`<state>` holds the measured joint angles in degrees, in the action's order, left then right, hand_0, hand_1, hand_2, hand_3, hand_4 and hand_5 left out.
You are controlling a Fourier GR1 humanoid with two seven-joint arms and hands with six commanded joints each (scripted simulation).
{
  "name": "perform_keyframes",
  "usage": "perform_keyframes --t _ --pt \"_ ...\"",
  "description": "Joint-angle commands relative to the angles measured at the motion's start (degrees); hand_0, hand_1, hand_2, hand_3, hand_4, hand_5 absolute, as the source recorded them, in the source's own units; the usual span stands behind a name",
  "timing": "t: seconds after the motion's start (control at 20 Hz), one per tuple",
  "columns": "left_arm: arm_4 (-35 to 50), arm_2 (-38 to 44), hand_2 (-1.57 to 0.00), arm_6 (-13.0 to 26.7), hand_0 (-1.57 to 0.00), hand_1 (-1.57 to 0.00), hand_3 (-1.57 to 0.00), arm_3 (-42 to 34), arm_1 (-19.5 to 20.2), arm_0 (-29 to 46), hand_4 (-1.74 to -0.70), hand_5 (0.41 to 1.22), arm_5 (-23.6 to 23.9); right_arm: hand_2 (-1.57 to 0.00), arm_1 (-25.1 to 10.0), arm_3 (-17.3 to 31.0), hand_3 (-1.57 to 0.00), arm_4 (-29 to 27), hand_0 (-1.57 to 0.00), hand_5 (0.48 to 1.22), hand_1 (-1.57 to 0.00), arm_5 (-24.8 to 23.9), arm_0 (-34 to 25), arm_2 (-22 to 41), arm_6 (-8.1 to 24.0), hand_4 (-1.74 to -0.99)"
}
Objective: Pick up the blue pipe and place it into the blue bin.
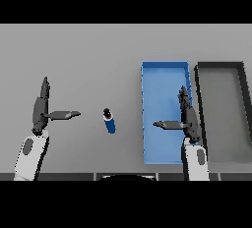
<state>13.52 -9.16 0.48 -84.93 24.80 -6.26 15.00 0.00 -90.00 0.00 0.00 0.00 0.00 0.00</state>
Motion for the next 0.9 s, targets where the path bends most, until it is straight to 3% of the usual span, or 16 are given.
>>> perform_keyframes --t 0.0,0.25,0.3,0.4,0.65,0.85 --pt "-0.02 0.00 0.00 -0.21 0.00 0.00 0.00 0.01 -0.05 -0.06 -1.19 0.605 0.05 0.00 -0.04 0.04 0.00 -0.04 0.00 0.598 0.00 -0.04 -0.06 -0.05 0.04 -1.254" --pt "-0.66 -0.66 0.00 0.22 0.00 0.00 0.00 0.76 -0.81 -1.05 -1.19 0.605 0.37 0.00 -0.26 0.51 0.00 -0.36 0.00 0.598 0.00 0.13 -0.62 -0.44 0.08 -1.254" --pt "0.99 -1.27 0.00 -2.67 0.00 0.00 0.00 0.61 3.00 0.47 -1.19 0.605 -6.99 0.00 -3.78 -1.50 0.00 3.12 0.00 0.598 0.00 1.77 2.36 1.54 -2.81 -1.254" --pt "2.51 -1.55 0.00 -6.00 0.00 0.00 0.00 1.76 7.39 2.08 -1.19 0.604 -15.16 0.00 -6.83 -4.33 0.00 7.22 0.00 0.597 0.00 3.08 5.58 4.17 -4.96 -1.251" --pt "2.50 -2.92 0.00 -8.45 0.00 0.00 0.00 1.58 9.54 2.15 -1.17 0.605 -20.42 0.00 -8.20 -5.91 0.00 9.62 0.00 0.595 0.00 3.34 5.62 5.62 -1.96 -1.228" --pt "2.39 -7.01 0.00 -7.42 0.00 0.00 0.00 -3.30 12.01 4.27 -1.18 0.584 -26.57 0.00 -8.53 -5.67 0.00 9.25 0.00 0.601 0.00 4.18 6.09 5.73 -3.99 -1.228"
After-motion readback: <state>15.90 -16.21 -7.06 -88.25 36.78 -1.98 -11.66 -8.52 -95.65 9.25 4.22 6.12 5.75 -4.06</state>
